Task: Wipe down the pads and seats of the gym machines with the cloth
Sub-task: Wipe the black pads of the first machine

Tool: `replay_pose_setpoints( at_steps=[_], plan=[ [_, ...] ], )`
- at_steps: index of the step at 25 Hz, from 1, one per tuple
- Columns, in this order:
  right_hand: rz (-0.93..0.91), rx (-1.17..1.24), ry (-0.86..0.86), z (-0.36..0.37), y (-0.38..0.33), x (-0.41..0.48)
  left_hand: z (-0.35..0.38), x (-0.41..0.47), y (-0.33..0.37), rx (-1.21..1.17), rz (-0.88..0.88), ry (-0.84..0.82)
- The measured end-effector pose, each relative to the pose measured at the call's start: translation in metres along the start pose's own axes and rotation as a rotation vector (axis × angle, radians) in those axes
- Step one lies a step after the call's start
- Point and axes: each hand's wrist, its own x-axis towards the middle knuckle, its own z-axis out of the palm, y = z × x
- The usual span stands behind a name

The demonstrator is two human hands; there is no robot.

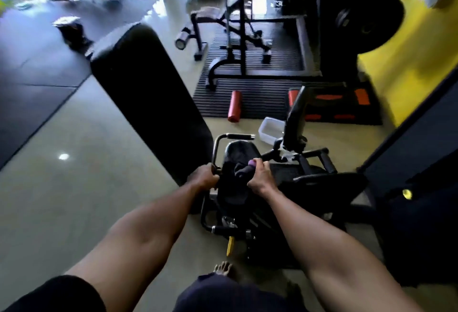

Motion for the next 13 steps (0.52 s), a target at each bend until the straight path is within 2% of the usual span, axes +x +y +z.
replay_pose_setpoints(
  at_steps=[8, 13],
  plan=[
    [-0.329, -0.174, -0.036, -0.052, -0.074, 0.013, -0.063, -0.056, 0.009, -0.077, -0.184, 0.292],
    [-0.492, -0.106, -0.043, -0.074, -0.150, 0.007, -0.126, -0.094, 0.006, -0.053, -0.228, 0.461]
  ],
)
